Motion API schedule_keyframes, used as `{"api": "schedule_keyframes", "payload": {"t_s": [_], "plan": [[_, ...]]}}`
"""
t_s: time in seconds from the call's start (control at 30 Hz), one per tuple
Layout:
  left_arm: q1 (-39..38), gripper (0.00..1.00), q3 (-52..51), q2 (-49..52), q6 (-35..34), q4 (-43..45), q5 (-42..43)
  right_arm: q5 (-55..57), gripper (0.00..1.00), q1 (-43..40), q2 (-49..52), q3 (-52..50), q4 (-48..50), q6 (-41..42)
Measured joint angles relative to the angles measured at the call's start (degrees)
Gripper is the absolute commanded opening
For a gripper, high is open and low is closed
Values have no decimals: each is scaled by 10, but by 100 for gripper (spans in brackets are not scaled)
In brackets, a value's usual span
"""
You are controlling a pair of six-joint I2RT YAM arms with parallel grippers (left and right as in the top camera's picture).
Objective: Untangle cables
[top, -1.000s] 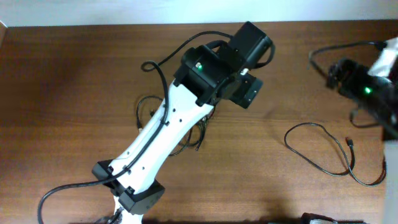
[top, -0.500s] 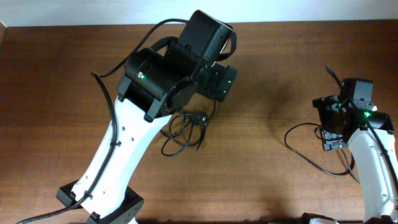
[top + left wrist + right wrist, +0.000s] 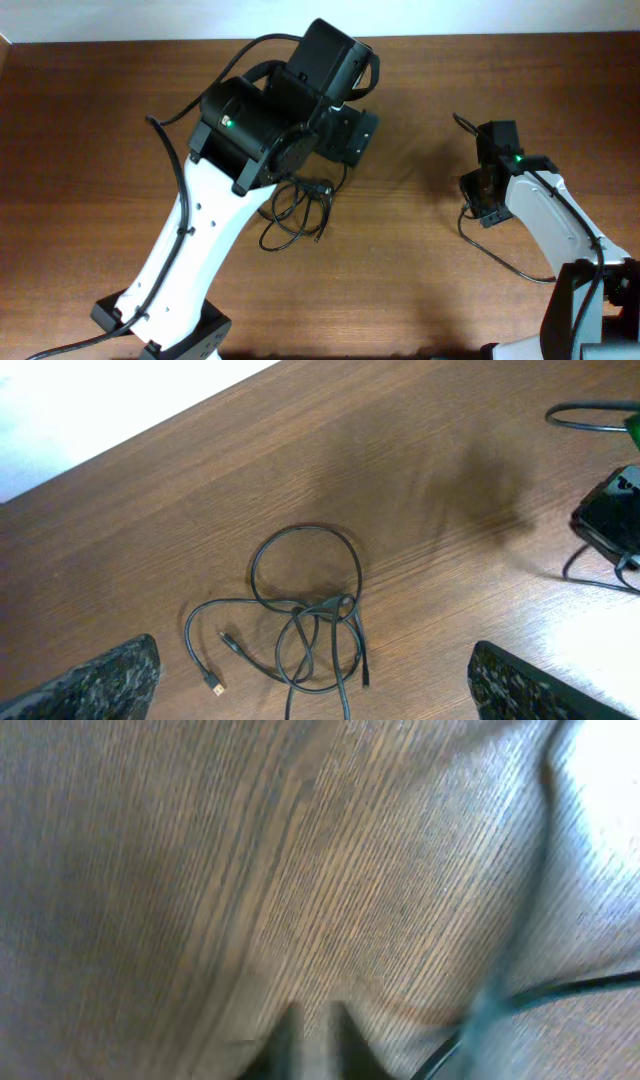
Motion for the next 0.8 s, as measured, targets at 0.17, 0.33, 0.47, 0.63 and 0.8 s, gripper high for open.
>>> {"api": "schedule_keyframes", "payload": {"t_s": [0.17, 0.33, 0.47, 0.63, 0.8], "plan": [[0, 99, 0, 0, 10, -1, -4, -28, 4, 0, -74, 23, 51, -207], [0, 99, 0, 0, 13, -2, -4, -33, 4, 0, -252, 170, 145, -558], [0, 99, 0, 0, 13, -14, -4, -36, 4, -69, -239, 179, 345, -837], [0, 100, 0, 0, 26, -41, -4, -101, 14, -236, -117, 178, 409, -867], [0, 99, 0, 0, 26, -11, -4, -153, 4, -270, -76, 199, 402, -855]]}}
